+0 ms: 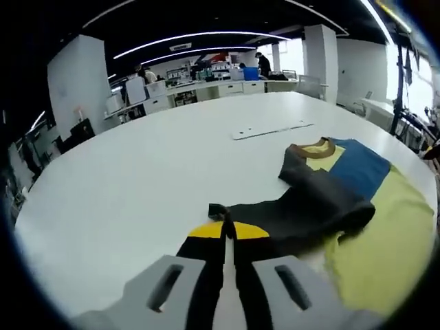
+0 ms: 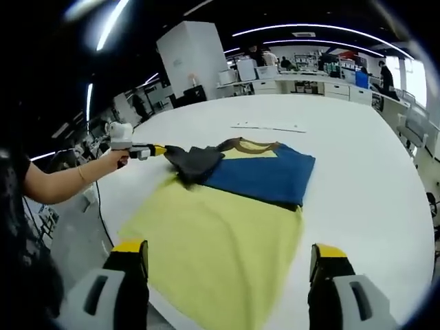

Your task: Fold the garment on the visible template until the final outline fits inside the template.

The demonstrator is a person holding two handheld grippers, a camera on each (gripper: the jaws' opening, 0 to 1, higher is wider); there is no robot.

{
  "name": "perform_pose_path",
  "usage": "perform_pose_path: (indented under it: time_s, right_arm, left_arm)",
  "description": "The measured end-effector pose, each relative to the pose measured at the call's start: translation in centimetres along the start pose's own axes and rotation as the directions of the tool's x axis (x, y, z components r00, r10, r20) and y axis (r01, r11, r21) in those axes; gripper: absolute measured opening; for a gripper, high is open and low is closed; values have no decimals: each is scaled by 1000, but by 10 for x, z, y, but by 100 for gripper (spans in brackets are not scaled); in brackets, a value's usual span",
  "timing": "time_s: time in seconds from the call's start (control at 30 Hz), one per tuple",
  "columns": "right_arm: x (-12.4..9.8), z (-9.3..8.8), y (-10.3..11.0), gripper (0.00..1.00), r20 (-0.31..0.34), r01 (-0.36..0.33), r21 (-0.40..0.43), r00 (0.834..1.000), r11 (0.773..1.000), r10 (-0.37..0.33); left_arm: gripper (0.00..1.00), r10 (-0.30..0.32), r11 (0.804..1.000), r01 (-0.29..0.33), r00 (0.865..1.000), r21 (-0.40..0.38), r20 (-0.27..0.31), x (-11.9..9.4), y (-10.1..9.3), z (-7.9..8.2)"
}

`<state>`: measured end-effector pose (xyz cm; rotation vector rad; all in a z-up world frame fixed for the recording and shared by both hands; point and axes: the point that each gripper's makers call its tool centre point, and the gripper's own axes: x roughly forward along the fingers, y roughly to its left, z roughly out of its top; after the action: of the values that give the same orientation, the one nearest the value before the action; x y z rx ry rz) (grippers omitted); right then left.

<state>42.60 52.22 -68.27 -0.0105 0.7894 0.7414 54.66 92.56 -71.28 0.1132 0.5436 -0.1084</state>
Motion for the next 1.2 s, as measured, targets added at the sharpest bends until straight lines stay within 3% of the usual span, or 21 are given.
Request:
perform_pose_path:
  time_s: [0.17, 0.4, 0.67, 1.2]
  right_arm:
    - [2, 4, 4, 98, 2, -15, -14, 1000, 1000, 15]
    - [4, 7, 7, 98, -1, -24, -28, 1000, 999, 24]
    - [1, 6, 6, 98, -3, -20, -29, 1000, 999, 20]
    - [-5, 1, 2, 98, -10, 2, -18, 1000, 1000, -3]
  left_arm:
    - [0, 81, 997, -80, 997, -23, 6, -22, 31, -8]
    - [0, 190, 982, -189, 982, -28, 10, -47, 65, -21]
    - [0, 274, 961, -274, 962, -31, -18, -64, 86, -36]
    - [0, 379, 919, -385, 922, -82, -79, -81, 121, -68]
